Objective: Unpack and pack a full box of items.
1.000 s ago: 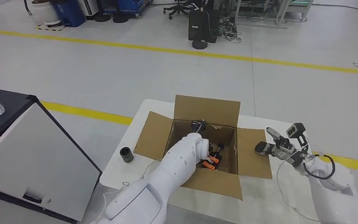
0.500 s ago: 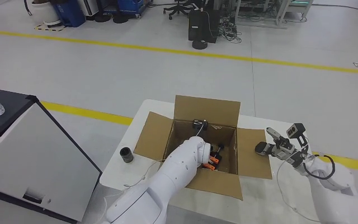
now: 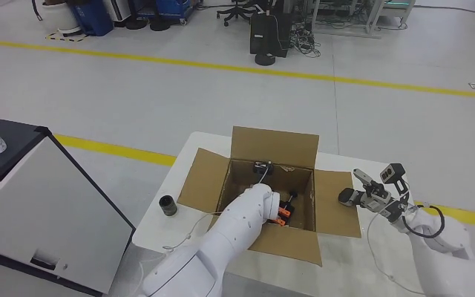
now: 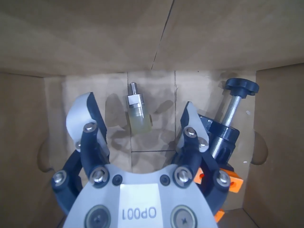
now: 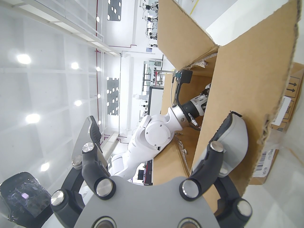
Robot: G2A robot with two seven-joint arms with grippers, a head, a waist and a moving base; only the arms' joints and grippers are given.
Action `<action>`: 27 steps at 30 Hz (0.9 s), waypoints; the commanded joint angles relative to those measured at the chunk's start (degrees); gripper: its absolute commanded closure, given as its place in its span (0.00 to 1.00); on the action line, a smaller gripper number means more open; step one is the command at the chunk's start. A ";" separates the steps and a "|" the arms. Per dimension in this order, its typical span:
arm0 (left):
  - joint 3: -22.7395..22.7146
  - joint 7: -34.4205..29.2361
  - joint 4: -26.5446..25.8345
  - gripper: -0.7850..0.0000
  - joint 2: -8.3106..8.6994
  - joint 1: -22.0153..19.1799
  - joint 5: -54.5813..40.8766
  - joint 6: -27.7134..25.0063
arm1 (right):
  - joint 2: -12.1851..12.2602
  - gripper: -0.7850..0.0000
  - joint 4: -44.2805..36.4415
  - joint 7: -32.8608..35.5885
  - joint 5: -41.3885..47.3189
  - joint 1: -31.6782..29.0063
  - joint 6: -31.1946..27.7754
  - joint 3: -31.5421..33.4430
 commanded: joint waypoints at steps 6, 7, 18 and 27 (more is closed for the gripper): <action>0.57 -0.47 0.52 0.42 -0.32 0.07 1.18 0.35 | 0.00 0.00 0.00 0.00 0.00 0.00 0.00 0.00; 0.69 -0.52 0.53 0.48 -0.35 0.09 1.35 0.37 | 0.00 0.00 0.00 0.00 0.00 0.00 0.00 0.00; 2.13 -1.25 0.75 0.50 -0.46 0.50 2.38 1.03 | 0.00 0.00 0.00 0.00 0.00 0.00 0.00 0.00; 3.26 -1.66 1.01 0.78 -0.50 0.69 2.84 1.38 | 0.00 0.00 0.00 0.00 0.00 0.00 0.00 0.00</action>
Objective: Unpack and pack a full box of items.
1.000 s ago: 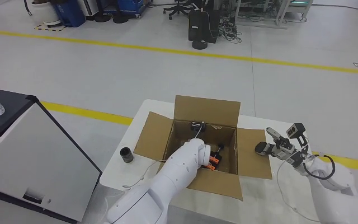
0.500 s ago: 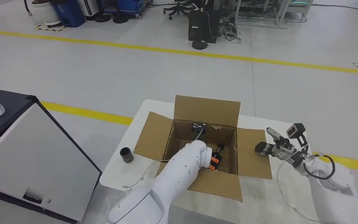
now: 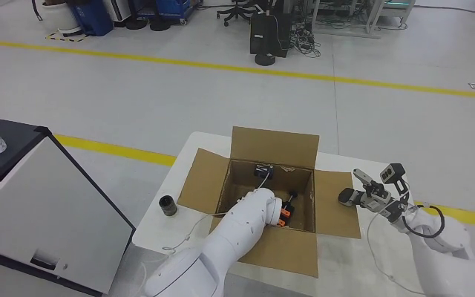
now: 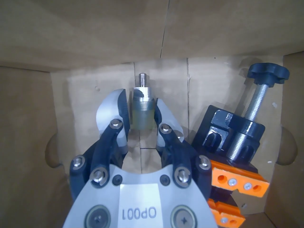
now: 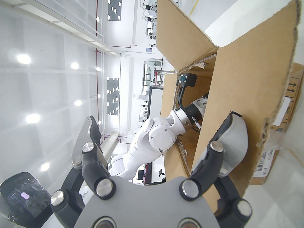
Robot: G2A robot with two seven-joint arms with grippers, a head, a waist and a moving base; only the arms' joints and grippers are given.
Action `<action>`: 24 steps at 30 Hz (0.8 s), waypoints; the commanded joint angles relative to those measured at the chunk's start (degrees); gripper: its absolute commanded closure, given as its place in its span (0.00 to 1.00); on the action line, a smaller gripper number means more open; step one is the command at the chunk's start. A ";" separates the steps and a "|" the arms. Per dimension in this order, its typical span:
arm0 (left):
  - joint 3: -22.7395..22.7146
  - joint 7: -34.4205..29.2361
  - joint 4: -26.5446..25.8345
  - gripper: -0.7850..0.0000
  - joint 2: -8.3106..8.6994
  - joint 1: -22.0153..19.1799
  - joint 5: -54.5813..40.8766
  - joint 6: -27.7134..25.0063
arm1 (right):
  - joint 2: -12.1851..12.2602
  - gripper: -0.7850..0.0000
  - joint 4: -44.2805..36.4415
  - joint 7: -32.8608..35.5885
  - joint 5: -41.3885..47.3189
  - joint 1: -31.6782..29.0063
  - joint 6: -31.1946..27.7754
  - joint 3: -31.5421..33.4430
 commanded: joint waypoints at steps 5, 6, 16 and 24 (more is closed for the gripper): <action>0.67 -0.08 -0.03 1.00 -0.04 0.07 0.02 0.24 | 0.00 0.00 0.00 0.00 0.00 0.00 0.00 0.00; 0.74 -0.01 -0.13 1.00 -0.06 0.05 -0.06 0.34 | 0.00 0.00 0.00 0.00 0.00 0.00 0.00 0.00; 0.83 1.35 -1.17 1.00 -0.14 -1.02 -0.88 -0.16 | 0.00 0.00 0.00 0.00 0.00 0.00 0.00 0.00; 1.47 -1.71 -1.89 1.00 -0.22 -1.73 0.92 0.67 | 0.00 0.00 0.00 0.00 0.00 0.00 0.00 0.00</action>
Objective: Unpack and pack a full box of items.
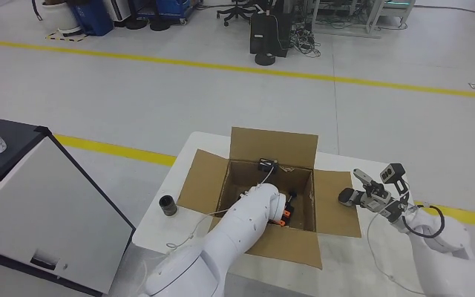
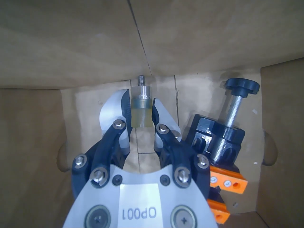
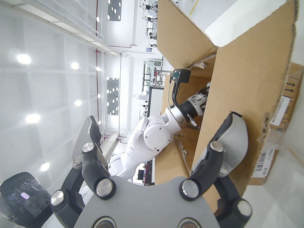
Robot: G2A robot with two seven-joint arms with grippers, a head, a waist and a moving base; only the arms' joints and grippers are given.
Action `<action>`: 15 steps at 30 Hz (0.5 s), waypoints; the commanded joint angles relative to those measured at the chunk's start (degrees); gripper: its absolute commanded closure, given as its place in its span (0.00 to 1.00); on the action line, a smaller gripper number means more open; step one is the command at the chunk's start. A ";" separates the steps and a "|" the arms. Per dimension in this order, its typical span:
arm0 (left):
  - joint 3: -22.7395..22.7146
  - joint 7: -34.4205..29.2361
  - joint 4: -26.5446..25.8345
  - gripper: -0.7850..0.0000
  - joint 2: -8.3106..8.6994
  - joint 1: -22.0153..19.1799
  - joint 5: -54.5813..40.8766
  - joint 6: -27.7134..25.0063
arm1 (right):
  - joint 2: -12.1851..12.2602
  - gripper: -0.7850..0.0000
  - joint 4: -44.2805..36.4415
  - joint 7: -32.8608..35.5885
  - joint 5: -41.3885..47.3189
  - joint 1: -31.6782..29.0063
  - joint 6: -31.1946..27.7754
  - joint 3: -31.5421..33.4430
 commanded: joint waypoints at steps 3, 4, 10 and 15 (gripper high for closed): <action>0.02 -2.28 -0.77 1.00 0.13 -0.05 0.64 0.21 | 0.00 0.00 0.00 0.00 0.00 0.00 0.00 0.00; 0.04 -3.33 -1.03 1.00 0.19 -0.10 0.79 -0.09 | 0.00 0.00 0.00 0.00 0.00 0.00 0.00 0.00; 0.21 -11.01 -3.58 1.00 0.70 -0.15 1.91 -2.54 | 0.00 0.00 0.00 0.00 0.00 0.00 0.00 0.00; -0.39 -11.17 -9.19 1.00 2.00 1.09 3.46 -3.15 | 0.00 0.00 0.00 0.00 0.00 0.00 0.00 0.00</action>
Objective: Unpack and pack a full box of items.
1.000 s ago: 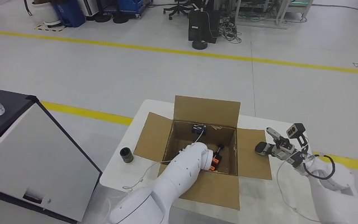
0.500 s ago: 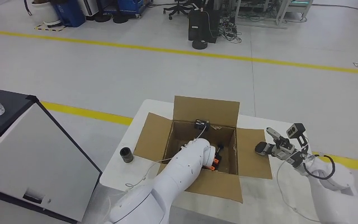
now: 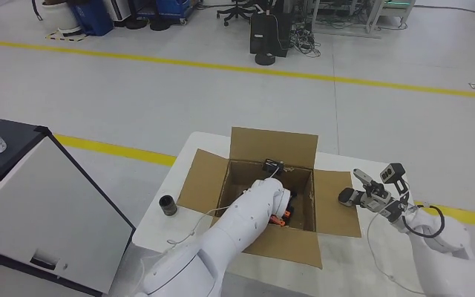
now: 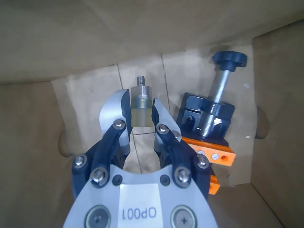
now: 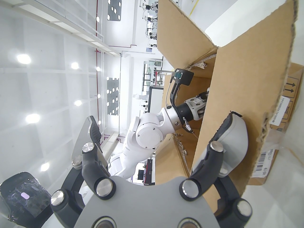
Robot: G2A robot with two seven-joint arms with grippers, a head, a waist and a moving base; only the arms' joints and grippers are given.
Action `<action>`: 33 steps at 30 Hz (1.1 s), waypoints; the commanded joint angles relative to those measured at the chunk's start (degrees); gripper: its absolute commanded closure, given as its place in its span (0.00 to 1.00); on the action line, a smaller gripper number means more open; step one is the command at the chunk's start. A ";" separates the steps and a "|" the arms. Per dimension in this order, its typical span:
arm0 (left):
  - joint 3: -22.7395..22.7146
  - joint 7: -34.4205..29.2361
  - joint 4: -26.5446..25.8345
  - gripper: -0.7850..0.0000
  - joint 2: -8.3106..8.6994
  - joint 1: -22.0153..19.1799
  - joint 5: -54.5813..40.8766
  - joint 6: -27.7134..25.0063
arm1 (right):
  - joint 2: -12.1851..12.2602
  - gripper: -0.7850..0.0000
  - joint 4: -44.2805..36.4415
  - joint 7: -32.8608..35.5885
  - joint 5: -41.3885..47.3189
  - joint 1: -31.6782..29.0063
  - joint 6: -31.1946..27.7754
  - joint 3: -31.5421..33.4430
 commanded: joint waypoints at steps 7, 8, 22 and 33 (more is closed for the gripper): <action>-1.92 -0.85 -13.31 1.00 3.23 5.94 4.62 3.04 | 0.00 0.00 0.00 0.00 0.00 0.00 0.00 0.00; -2.10 -1.76 -15.19 1.00 3.72 6.74 5.90 3.81 | 0.00 0.00 0.00 0.00 0.00 0.00 0.00 0.00; -2.58 -4.76 -21.11 1.00 5.31 9.44 11.02 6.41 | 0.00 0.00 0.00 0.00 0.00 0.00 0.00 0.00; -2.58 -4.76 -21.11 1.00 5.31 9.44 11.02 6.41 | 0.00 0.00 0.00 0.00 0.00 0.00 0.00 0.00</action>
